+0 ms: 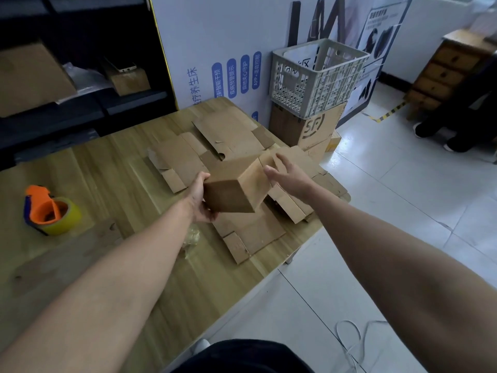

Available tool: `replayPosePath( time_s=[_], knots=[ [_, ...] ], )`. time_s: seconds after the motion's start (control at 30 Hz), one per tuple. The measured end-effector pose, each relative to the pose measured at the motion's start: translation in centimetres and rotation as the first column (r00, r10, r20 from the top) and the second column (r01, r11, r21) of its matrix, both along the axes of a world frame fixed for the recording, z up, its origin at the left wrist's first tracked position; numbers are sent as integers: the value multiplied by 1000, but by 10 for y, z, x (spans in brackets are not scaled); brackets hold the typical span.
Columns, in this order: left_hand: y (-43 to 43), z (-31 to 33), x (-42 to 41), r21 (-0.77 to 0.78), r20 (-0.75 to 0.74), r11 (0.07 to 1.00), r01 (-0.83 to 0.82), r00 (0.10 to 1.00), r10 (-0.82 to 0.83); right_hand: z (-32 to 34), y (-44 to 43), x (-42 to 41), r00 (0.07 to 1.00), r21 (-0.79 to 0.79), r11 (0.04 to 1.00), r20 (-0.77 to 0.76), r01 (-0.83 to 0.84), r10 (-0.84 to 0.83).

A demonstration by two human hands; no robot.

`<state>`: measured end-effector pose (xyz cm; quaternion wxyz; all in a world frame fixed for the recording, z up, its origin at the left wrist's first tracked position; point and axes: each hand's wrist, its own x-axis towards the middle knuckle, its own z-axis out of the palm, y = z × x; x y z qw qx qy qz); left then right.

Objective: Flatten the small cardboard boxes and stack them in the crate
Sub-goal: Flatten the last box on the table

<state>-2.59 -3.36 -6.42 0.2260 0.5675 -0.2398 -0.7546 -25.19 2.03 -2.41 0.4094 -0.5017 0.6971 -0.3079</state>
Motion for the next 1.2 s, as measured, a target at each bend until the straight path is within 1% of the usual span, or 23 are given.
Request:
replayPosePath(
  time_s=[0.1, 0.17, 0.23, 0.27, 0.3, 0.33, 0.37, 0.4, 0.43, 0.47, 0.5, 0.57, 0.6, 0.63, 0.7, 0.77, 0.87, 0.93, 1.0, 1.1, 1.2],
  knots=[
    [5, -4, 4, 56, -36, 995, 88, 996, -86, 7, -1, 2, 999, 68, 997, 0, -41, 41],
    [8, -8, 5, 74, -28, 992, 103, 995, -101, 11, -1, 5, 999, 96, 994, 3, -47, 47],
    [12, -10, 4, 49, 40, 991, 126, 991, -128, 9, -3, 9, 998, 112, 993, -49, -34, 40],
    [14, -11, 3, 12, 114, 989, 144, 983, -144, 6, -4, 12, 996, 125, 992, -88, -24, 36],
    [16, -11, 1, -54, 209, 986, 155, 968, -140, 3, -4, 16, 992, 143, 990, -124, -14, 32],
    [18, -12, -1, -158, 305, 975, 157, 947, -102, -2, -4, 19, 987, 167, 986, -159, -11, 38],
    [20, -14, -3, -300, 381, 941, 158, 924, -34, -7, -3, 23, 981, 195, 981, -186, -17, 54],
    [22, -15, -5, -452, 426, 873, 183, 904, 31, -13, -2, 27, 978, 222, 975, -197, -21, 66],
    [24, -16, -6, -565, 456, 789, 241, 888, 55, -20, -1, 29, 979, 244, 970, -193, -20, 68],
    [28, -18, -7, -623, 491, 712, 326, 871, 31, -26, 1, 32, 981, 259, 966, -184, -17, 67],
    [31, -21, -7, -633, 551, 643, 431, 835, -17, -31, 3, 35, 979, 267, 963, -192, -18, 72],
    [37, -28, -8, -556, 721, 531, 639, 689, -75, -40, 4, 36, 959, 270, 962, -262, -34, 107],
    [37, -30, -9, -518, 782, 494, 699, 621, -59, -43, 5, 36, 949, 262, 964, -290, -46, 124],
    [37, -31, -9, -507, 808, 473, 721, 588, -30, -45, 5, 35, 943, 256, 964, -300, -67, 146],
    [37, -33, -12, -531, 807, 454, 716, 590, 12, -47, 5, 29, 914, 258, 953, -326, -157, 239],
    [37, -33, -14, -527, 813, 439, 728, 582, 12, -47, 4, 24, 848, 285, 921, -386, -265, 364],
    [32, -29, -19, -452, 857, 423, 786, 514, -40, -51, -2, 21, 751, 312, 880, -464, -358, 470],
    [28, -27, -22, -420, 868, 427, 801, 491, -69, -54, -6, 22, 724, 325, 869, -484, -374, 493],
    [24, -27, -25, -418, 868, 436, 797, 492, -69, -56, -8, 23, 706, 339, 864, -501, -373, 501],
    [23, -27, -28, -431, 863, 442, 787, 502, -53, -58, -12, 23, 722, 329, 877, -503, -349, 476],
    [24, -30, -30, -421, 871, 433, 797, 489, -55, -59, -16, 23, 717, 322, 881, -514, -346, 470]
  ],
)
